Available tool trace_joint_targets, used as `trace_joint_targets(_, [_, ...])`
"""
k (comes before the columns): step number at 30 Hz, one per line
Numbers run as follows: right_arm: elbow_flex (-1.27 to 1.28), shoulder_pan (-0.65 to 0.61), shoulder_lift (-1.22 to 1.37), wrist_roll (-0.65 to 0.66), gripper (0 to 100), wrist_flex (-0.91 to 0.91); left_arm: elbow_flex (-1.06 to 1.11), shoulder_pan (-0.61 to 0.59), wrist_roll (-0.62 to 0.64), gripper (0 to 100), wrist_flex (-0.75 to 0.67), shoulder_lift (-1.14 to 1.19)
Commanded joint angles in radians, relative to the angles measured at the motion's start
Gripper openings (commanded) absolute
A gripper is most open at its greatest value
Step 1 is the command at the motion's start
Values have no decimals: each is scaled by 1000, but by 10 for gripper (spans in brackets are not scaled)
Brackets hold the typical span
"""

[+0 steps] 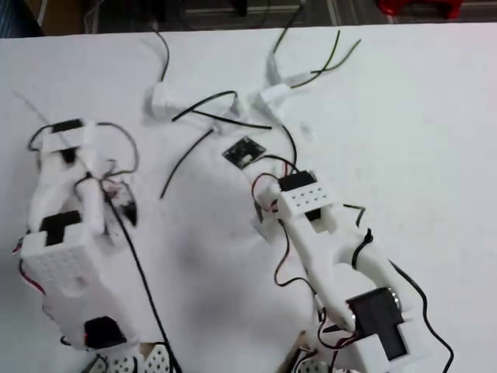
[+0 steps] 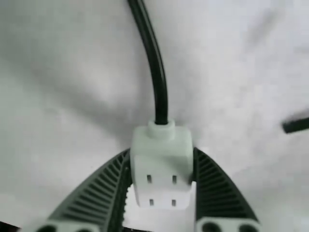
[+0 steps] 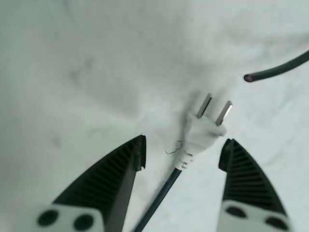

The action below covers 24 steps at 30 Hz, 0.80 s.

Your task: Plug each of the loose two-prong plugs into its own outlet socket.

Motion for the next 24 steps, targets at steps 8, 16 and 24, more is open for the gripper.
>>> trace_joint_targets(8, [-40,166,-125,2,254,82,-6,438,336,23,-98,-278])
trace_joint_targets(16, [-35,257,-229,2,254,116,-8,552,465,23,-267,-191])
trace_joint_targets(24, [18,183,-229,5,254,73,-11,499,454,24,-374,-28])
